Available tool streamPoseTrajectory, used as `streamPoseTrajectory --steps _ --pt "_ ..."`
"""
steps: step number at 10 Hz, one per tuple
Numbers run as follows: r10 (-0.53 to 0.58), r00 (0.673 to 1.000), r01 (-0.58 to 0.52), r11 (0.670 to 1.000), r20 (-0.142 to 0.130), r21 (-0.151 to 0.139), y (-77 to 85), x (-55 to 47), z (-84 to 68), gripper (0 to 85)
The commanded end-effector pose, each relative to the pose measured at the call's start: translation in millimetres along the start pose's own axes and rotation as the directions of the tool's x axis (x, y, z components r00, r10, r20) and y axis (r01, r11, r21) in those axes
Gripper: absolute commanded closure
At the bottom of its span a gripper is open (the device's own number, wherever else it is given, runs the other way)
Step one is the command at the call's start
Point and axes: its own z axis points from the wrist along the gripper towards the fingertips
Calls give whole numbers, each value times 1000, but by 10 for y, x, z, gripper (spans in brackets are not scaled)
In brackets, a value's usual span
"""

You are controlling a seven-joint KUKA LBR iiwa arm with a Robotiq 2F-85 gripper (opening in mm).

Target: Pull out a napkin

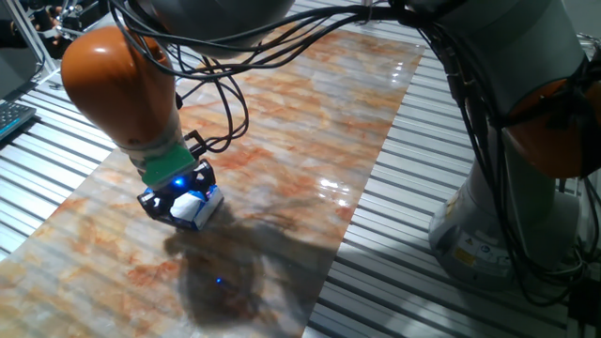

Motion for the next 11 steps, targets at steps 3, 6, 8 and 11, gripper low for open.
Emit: streamPoseTrajectory --steps 3,6,8,11 --pt "-16 1000 16 1000 -6 -9 11 6 15 170" --pt "-43 999 42 999 -21 -26 12 13 10 510" --pt "-47 999 47 999 -20 -25 11 11 13 510" --pt "-48 999 48 999 -17 -15 12 10 -4 510"
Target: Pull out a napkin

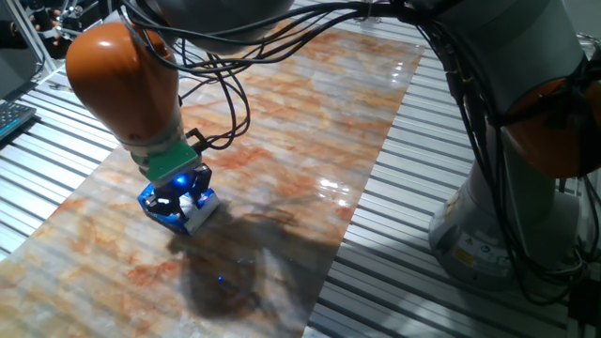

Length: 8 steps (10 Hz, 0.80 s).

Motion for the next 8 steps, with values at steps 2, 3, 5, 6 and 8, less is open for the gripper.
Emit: streamPoseTrajectory --steps 2,3,5,6,8 --pt "1 1000 -1 1000 -9 -2 4 -9 -57 510" --pt "-3 1000 3 1000 -12 -7 4 -7 -56 510" --pt "-24 999 23 999 -23 -28 -3 -8 -46 850" --pt "-31 999 30 999 -28 -33 -4 -8 -44 850" --pt "-32 999 31 999 -27 -27 -4 -7 -45 850"
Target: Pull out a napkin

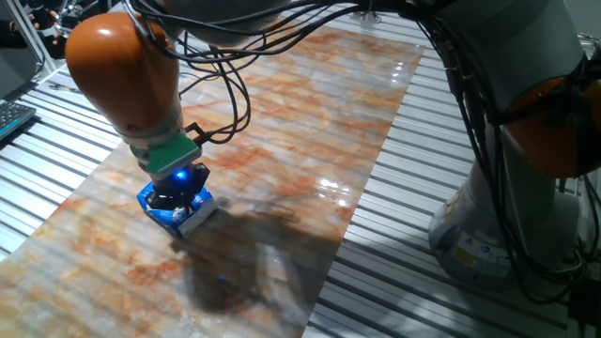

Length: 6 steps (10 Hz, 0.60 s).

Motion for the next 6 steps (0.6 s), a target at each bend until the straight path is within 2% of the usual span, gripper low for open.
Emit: streamPoseTrajectory --steps 1,2,4,6 --pt "-1 1000 1 1000 3 12 1 2 -11 850" --pt "1 1000 -1 1000 -4 13 -2 2 -59 850" --pt "3 1000 -2 1000 -28 11 -3 9 -264 850" --pt "1 1000 -1 1000 -26 14 -1 10 -266 850"
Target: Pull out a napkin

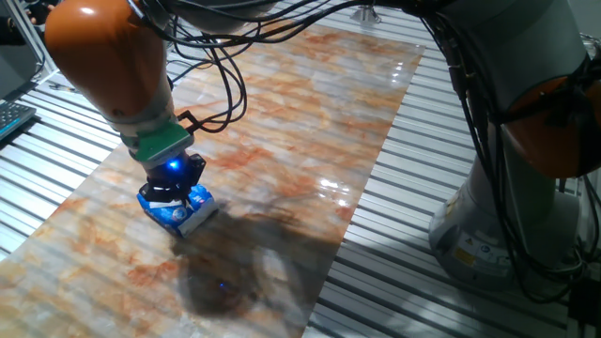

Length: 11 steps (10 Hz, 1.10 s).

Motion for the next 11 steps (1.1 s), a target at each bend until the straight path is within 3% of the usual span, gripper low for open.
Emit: streamPoseTrajectory --steps 1,6,9,11 --pt "0 1000 0 1000 -1 -5 0 -2 6 850" --pt "-7 1000 6 1000 -9 -16 4 6 -16 850" --pt "-6 1000 6 1000 -1 18 4 10 -29 850" --pt "-4 1000 4 1000 -14 6 -10 -1 -143 850"
